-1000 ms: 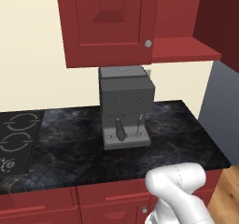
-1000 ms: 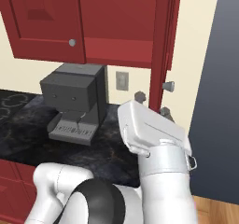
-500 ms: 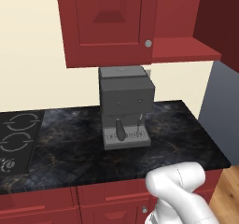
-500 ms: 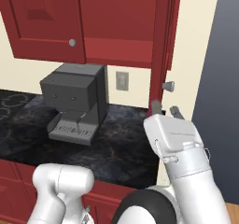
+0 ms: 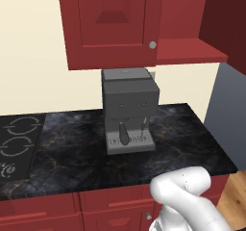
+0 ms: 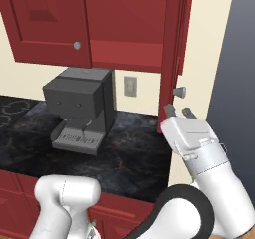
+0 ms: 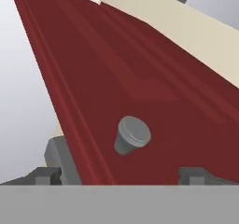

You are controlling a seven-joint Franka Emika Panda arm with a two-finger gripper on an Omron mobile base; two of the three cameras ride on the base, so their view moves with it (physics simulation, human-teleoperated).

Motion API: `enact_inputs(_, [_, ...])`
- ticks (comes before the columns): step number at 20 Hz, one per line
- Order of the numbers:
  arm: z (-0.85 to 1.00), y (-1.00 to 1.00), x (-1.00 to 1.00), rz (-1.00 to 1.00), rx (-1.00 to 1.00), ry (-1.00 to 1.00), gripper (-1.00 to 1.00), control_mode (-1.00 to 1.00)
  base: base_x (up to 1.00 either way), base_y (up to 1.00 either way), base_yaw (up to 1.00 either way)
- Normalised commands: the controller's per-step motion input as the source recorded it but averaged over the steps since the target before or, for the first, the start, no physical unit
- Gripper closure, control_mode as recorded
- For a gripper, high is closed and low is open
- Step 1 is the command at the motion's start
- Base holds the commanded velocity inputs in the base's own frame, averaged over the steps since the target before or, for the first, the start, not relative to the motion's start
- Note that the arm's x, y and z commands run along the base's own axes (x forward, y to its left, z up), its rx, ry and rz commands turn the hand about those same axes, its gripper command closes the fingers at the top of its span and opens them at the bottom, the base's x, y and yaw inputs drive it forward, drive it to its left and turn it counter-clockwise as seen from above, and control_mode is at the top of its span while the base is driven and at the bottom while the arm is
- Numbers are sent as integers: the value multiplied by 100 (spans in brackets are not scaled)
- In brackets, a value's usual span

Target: Open the cabinet. Pick the bar soap and place it next to the sink. Then close the cabinet.

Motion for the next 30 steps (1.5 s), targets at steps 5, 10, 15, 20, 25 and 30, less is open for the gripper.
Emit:
enact_inputs(5, [0, 41, 28, 1, -21, 0, -100, -100, 0, 0, 0])
enact_inputs(10, [6, 93, 36, 0, -30, 3, -100, -100, 0, 0, 0])
enact_inputs(15, [22, 100, 47, 0, -30, 3, -100, -100, 0, 0, 0])
enact_inputs(20, [28, 100, 75, 0, -30, 5, -100, -100, 0, 0, 0])
enact_inputs(25, [28, 100, 82, 0, -29, 6, -100, -100, 0, 0, 0])
enact_inputs(30, [7, 73, 74, 0, -15, 2, -100, -100, 0, 0, 0])
